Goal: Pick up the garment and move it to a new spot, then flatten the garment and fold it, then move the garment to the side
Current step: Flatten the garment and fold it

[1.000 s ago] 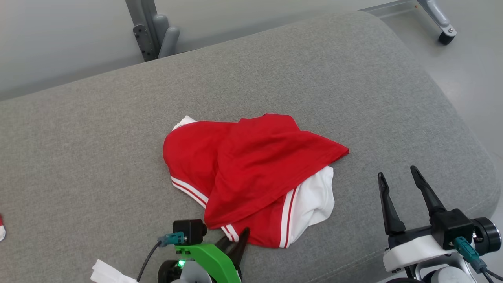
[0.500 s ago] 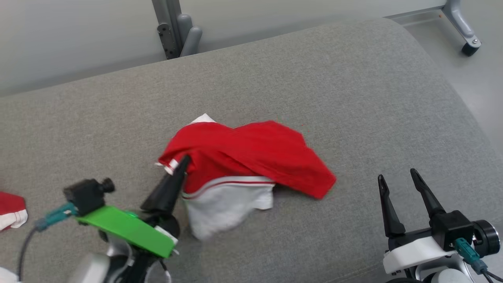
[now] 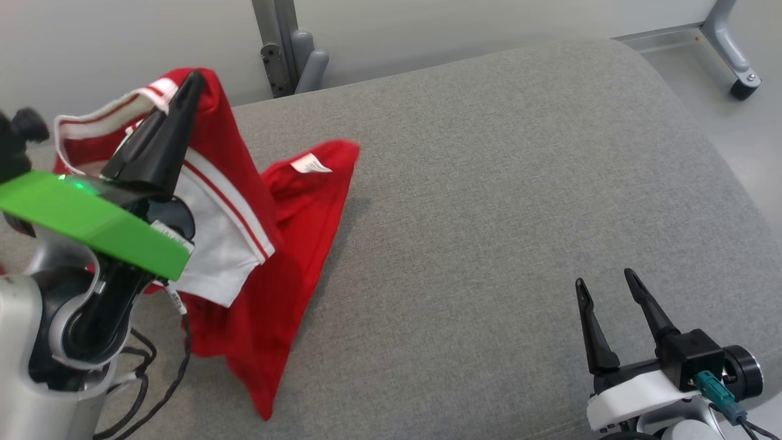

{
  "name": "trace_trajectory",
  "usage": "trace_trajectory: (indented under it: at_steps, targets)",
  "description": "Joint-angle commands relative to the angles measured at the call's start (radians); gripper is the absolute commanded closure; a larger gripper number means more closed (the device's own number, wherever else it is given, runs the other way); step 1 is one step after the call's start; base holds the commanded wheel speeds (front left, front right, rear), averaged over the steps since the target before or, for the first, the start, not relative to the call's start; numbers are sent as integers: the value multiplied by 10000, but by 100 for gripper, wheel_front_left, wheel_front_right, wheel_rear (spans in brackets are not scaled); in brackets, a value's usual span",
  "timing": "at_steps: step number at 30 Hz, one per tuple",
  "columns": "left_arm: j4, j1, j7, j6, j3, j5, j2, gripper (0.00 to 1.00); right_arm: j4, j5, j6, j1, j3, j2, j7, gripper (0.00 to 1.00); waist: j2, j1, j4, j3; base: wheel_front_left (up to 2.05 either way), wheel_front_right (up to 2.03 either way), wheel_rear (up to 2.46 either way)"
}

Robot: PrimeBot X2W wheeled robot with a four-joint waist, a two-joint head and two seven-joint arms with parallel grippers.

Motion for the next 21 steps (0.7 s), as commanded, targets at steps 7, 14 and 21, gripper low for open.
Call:
trace_trajectory:
  at_steps: [7,14,21]
  targets:
    - [1763,-1505,1219,-231,-2026,415,-955,100,259,255,-10,-220,188,-25,-31,0,117,0,-248,185,0,0,0]
    - [4635,-2282,1037,-870,-3456,632,-2777,100,374,458,-10,-607,523,-28,-31,0,117,0,-787,639,0,0,0]
    - [6439,-2735,517,-1615,-4661,818,-3921,100,458,673,-10,-670,466,-24,-31,0,117,0,-1325,1034,0,0,0]
